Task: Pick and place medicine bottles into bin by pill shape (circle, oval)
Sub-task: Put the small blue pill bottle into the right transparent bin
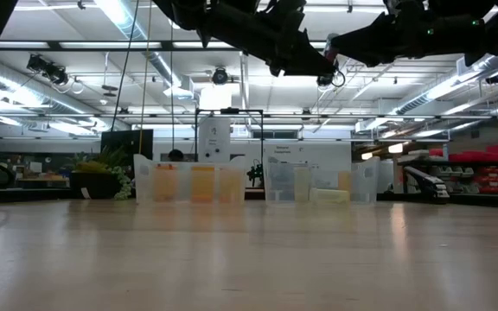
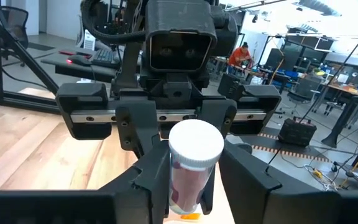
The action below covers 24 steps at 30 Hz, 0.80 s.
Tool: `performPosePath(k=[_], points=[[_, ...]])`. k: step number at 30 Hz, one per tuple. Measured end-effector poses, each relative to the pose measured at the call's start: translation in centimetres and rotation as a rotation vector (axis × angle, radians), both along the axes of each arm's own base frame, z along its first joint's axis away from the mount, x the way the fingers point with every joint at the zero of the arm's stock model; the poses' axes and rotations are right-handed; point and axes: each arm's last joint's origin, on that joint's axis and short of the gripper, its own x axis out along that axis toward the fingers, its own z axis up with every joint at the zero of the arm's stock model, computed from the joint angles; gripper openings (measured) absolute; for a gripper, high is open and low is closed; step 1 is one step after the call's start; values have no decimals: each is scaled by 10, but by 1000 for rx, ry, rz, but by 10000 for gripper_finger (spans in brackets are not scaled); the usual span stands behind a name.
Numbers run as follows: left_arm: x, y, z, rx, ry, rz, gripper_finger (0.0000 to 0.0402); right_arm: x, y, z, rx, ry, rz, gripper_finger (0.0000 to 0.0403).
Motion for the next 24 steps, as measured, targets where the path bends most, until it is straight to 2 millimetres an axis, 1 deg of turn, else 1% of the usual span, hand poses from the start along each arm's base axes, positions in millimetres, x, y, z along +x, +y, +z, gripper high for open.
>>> performPosePath(k=[8,14,17,19,21,24], points=[[0,0,0,0,0,1,129,0,0,0,0,0,1,133],[0,0,0,-7,1,4,119,0,0,0,2,0,1,132],[0,0,0,-8,3,4,123,0,0,0,2,0,1,132],[0,-2,-1,-6,9,3,138,0,0,0,2,0,1,131],[0,-5,-1,1,16,5,162,0,0,0,3,-2,1,131],[1,-9,-1,31,21,58,202,0,0,0,4,-2,1,131]])
